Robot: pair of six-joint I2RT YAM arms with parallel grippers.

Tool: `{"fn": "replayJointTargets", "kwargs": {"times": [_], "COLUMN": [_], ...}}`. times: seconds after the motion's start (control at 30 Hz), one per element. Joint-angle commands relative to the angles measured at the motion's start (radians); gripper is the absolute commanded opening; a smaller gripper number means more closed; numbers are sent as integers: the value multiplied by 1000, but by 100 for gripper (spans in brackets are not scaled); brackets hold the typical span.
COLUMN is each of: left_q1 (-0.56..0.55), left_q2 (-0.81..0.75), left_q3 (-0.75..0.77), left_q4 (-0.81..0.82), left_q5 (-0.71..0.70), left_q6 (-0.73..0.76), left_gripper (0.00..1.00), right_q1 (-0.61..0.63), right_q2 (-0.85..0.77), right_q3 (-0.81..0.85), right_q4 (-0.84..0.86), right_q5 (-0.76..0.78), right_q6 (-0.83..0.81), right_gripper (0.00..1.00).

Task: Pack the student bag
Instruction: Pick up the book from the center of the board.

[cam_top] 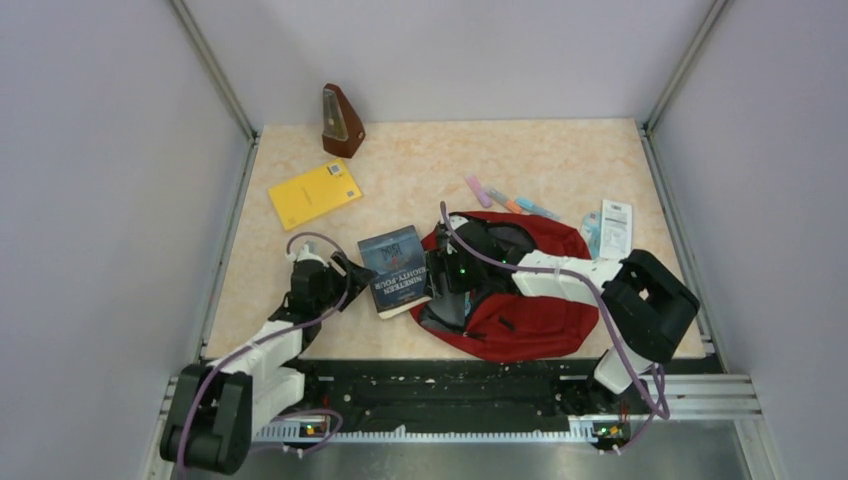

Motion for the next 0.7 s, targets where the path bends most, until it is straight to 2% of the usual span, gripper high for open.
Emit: {"fn": "replayJointTargets", "kwargs": {"times": [0.0,0.1,0.23,0.4,0.67], "left_q1": [4,4,4,4,4], "left_q2": [124,209,243,222,199], "left_q3": [46,46,44,43,27], "left_q4": [88,143,164,133,128], "left_q5": [103,129,129,104,102], "left_q6": [63,55,55,74,72], "left_gripper": [67,55,44,36,22], "right_q1": [-3,-3,-3,-4,-3], "right_q2": [14,25,22,-7,-62], "right_q3": [-8,-25,-32,-26,7], "right_q4": [76,129,146,134,71], "right_q5": [-76,-95,-73,-70,-83], "right_q6": [97,126,147,154,159], "right_gripper": [77,75,67,52,44]}}
